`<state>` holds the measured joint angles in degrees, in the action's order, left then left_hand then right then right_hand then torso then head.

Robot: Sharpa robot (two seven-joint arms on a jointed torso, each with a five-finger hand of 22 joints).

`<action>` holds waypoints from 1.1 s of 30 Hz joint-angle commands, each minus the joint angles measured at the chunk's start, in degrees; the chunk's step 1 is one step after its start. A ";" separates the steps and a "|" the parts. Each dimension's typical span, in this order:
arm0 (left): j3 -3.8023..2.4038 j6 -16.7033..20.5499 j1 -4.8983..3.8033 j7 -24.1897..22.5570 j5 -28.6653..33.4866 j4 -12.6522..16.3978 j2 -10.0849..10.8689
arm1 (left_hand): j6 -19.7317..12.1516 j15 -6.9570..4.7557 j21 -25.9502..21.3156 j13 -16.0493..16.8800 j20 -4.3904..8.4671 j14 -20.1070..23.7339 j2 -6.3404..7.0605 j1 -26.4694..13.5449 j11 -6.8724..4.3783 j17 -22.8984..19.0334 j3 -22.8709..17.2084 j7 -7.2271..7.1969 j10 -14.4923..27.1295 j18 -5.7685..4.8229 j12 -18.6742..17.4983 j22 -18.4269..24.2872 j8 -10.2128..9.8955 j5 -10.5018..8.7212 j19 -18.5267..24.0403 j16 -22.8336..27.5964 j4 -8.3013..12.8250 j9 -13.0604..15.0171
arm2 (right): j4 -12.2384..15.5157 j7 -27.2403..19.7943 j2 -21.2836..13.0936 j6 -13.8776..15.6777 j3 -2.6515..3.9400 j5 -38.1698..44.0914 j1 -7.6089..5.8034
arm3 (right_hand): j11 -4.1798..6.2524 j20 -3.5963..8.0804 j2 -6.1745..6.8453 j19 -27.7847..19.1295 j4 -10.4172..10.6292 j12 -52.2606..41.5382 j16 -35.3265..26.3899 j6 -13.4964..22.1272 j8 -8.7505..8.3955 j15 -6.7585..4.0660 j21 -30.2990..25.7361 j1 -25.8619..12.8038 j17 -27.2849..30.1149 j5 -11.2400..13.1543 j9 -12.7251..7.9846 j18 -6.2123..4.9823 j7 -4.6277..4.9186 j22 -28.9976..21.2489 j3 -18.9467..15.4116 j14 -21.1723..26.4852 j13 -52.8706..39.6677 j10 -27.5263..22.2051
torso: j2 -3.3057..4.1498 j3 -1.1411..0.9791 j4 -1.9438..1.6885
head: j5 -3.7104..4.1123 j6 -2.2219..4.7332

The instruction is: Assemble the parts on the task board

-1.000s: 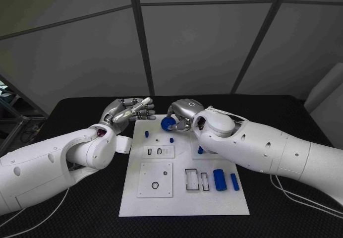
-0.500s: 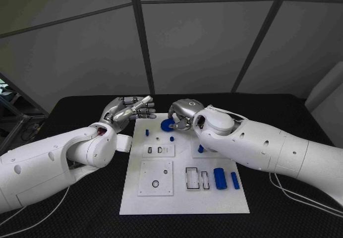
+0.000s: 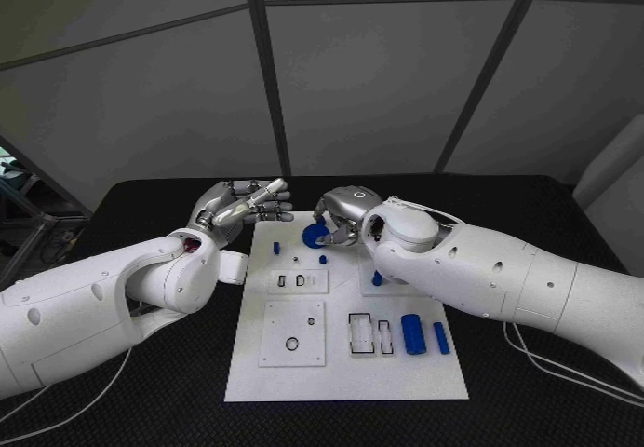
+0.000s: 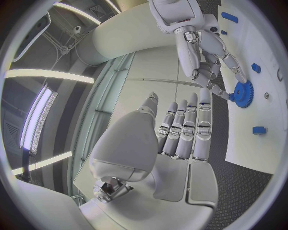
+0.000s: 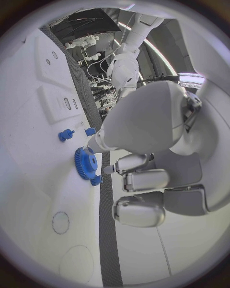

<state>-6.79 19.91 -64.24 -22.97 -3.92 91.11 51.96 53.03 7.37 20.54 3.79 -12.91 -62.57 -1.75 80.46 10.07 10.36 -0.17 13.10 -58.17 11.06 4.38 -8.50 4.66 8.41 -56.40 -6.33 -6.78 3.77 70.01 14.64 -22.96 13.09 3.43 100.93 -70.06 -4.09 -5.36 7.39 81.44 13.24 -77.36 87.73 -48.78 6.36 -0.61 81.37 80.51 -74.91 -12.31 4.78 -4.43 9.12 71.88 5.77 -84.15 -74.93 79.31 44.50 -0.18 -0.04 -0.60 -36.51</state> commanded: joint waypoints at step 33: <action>-0.02 -0.49 0.03 -0.61 -0.29 -1.69 0.54 | 0.22 -0.03 -0.23 0.09 -0.03 0.37 -0.46 -0.20 0.27 0.13 -0.09 0.36 0.00 -0.72 -0.25 0.10 -0.27 -0.34 0.57 0.46 0.41 -0.02 | 10.80 -17.14 -29.51 -0.03 0.61 -22.35 -0.05 | -0.05 -0.54 0.56 -4.60 -0.16 3.78 -2.50 -1.58 -0.29 0.36 -5.19 1.98 -4.98 -5.43 -0.13 -0.80 0.02 -8.56 -0.21 -3.56 3.67 -3.82 | -1.01 -1.26 1.63 | 0.44 0.83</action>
<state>-6.78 19.92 -64.19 -23.01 -3.93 89.49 52.60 53.03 7.37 20.54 3.79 -13.13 -62.57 -1.75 80.46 10.07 10.43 -0.32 13.10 -58.17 11.05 4.38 -8.46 4.66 8.41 -56.19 -5.99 -6.63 3.77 81.06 -0.45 -52.69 14.63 4.00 79.15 -70.04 -4.19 -6.03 8.05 77.19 13.27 -73.75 85.44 -50.83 6.43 -0.40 76.53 81.82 -74.93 -17.47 4.72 -4.43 9.12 63.41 5.80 -83.94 -71.32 75.73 43.40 -1.28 1.61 -0.08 -35.60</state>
